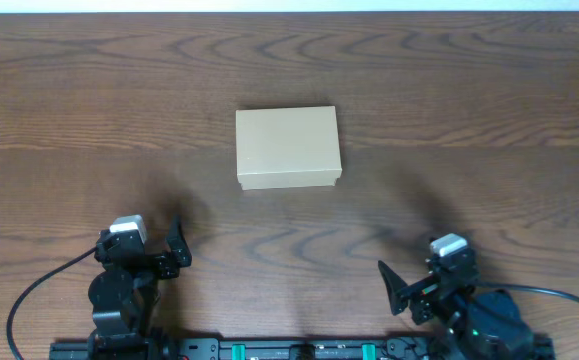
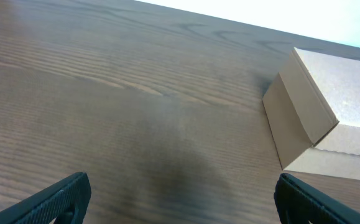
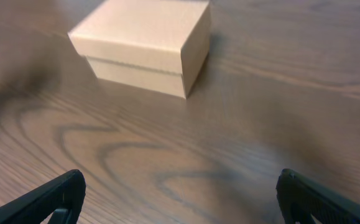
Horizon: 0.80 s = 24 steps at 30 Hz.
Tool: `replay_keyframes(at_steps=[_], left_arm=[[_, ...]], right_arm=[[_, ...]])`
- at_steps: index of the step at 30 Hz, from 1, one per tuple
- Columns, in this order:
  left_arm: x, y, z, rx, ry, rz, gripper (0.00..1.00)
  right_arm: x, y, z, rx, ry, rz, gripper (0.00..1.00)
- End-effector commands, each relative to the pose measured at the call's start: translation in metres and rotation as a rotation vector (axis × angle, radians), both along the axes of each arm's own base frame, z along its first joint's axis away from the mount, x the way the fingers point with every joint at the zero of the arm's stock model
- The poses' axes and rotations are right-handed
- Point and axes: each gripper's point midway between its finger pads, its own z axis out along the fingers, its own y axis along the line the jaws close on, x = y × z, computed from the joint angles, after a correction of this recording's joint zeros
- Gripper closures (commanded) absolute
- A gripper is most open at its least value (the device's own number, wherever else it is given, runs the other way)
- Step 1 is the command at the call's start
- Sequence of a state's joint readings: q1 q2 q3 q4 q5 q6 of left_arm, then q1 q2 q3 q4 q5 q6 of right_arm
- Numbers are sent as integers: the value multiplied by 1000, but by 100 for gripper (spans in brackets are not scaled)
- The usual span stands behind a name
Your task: Pack container
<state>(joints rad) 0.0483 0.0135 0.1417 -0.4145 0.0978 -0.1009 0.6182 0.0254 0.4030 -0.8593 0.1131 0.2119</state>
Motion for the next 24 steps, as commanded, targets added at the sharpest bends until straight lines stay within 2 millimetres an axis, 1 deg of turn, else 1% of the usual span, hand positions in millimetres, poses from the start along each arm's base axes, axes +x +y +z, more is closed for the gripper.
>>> replay_keyframes(at_steps=[1,5,12,15,24], left_arm=[[0,-1,-8,3,12,-5,4],[0,-1,-8,3,12,-4,5],[0,-1,-8,3,13,-5,5],[0,-1,-8,3,12,-5,5],[0,-1,-8,3,13,-5,5]], right_arm=[[4,-4,-20,-60,5,-9,1],[4,-3,-45,-90,56,-4,1],[3,-4,-70,-125,104,-4,1],[2,-5,-85,-145,133,-3,1],[4,-3,-84,-137,121,-3,1]])
